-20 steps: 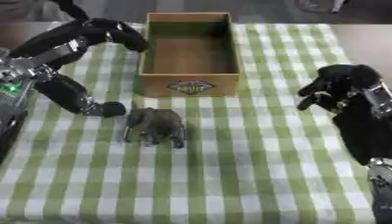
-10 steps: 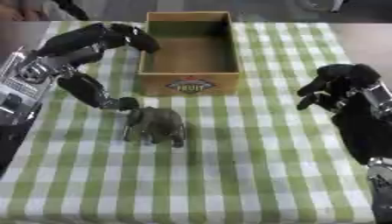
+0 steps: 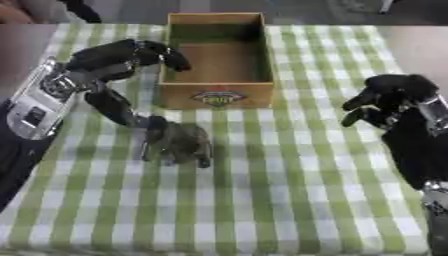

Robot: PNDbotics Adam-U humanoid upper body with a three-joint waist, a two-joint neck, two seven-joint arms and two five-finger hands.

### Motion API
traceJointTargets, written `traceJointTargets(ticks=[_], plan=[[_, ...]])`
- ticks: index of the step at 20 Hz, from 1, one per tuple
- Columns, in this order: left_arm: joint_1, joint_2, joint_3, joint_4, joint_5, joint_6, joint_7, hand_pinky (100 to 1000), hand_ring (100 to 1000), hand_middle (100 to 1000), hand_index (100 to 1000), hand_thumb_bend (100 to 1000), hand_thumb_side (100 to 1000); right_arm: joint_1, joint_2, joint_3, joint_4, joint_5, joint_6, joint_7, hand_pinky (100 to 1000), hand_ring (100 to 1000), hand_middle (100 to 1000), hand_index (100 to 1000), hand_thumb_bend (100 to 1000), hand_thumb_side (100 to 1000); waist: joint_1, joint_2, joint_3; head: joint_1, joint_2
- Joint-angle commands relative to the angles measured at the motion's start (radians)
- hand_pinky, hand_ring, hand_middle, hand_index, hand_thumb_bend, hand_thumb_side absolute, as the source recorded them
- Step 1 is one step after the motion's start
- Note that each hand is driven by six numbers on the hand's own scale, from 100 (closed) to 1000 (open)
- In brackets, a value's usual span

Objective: Pick up objects on the table and place them in the box.

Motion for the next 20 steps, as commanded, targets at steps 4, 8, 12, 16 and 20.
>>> traceJointTargets(ticks=[4, 8, 12, 16, 20], plan=[[-0.029, 0.033, -0.025, -0.004, -0.005, -0.345, -0.347, 785, 789, 809, 917, 522, 486, -0.009, -0.015, 0.000, -0.015, -0.009, -0.001, 0.006, 511, 607, 535, 696, 100, 723, 0.001, -0.015, -0.005, 0.006, 0.007], [-0.032, 0.055, -0.059, -0.021, -0.005, -0.345, -0.359, 789, 784, 813, 922, 549, 521, -0.010, -0.016, 0.000, -0.014, -0.009, -0.001, 0.006, 511, 607, 535, 696, 100, 724, 0.002, -0.015, -0.008, 0.008, 0.007], [-0.034, 0.066, -0.075, -0.019, -0.019, -0.345, -0.359, 784, 780, 812, 921, 564, 552, -0.010, -0.016, 0.001, -0.014, -0.009, 0.000, 0.007, 511, 607, 535, 696, 100, 724, 0.004, -0.015, -0.008, 0.008, 0.008], [-0.040, 0.070, -0.080, -0.007, -0.045, -0.345, -0.359, 775, 772, 801, 917, 585, 549, -0.010, -0.016, 0.001, -0.014, -0.009, 0.000, 0.007, 511, 607, 535, 696, 100, 724, 0.003, -0.015, -0.008, 0.008, 0.008], [-0.044, 0.067, -0.080, 0.008, -0.069, -0.345, -0.359, 765, 761, 791, 911, 575, 550, -0.010, -0.016, 0.001, -0.013, -0.009, 0.000, 0.007, 511, 607, 535, 697, 100, 724, 0.003, -0.016, -0.007, 0.007, 0.009]])
